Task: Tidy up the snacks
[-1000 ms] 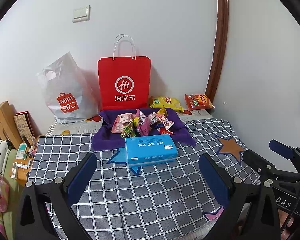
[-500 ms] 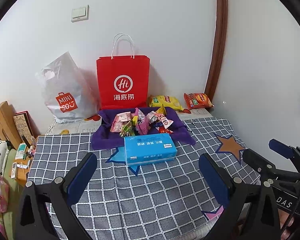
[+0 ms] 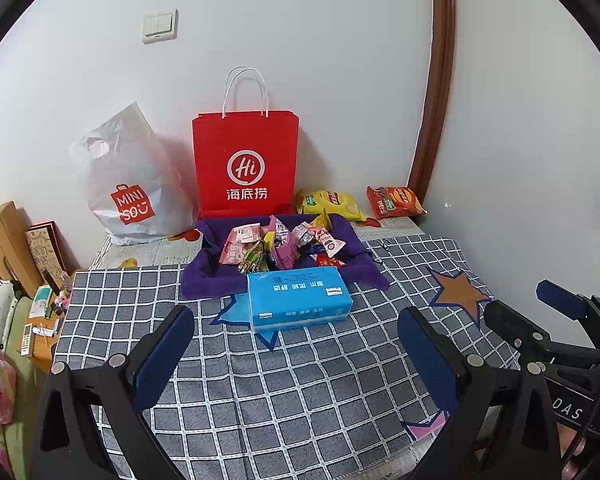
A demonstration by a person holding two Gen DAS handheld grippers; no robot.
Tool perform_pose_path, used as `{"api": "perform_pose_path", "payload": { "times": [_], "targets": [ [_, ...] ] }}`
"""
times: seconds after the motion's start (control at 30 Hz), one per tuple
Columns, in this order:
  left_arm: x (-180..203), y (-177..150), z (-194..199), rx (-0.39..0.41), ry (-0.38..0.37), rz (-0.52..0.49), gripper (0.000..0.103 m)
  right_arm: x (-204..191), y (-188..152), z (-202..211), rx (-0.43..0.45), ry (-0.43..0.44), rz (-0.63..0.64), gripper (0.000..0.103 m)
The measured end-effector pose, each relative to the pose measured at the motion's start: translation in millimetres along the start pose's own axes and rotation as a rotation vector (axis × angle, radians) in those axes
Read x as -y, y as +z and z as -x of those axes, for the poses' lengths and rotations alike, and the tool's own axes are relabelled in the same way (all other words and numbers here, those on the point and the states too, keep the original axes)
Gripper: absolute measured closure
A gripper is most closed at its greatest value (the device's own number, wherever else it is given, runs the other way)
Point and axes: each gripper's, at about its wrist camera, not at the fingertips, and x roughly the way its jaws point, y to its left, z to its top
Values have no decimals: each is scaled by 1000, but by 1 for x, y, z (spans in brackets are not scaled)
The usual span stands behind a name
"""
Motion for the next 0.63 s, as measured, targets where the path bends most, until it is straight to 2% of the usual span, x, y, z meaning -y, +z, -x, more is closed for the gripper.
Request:
{"api": "perform_pose_path", "payload": {
  "times": [0.63],
  "targets": [
    [2,0,2,11,1,-9,0,0,0,4,8,5,0,17]
  ]
}}
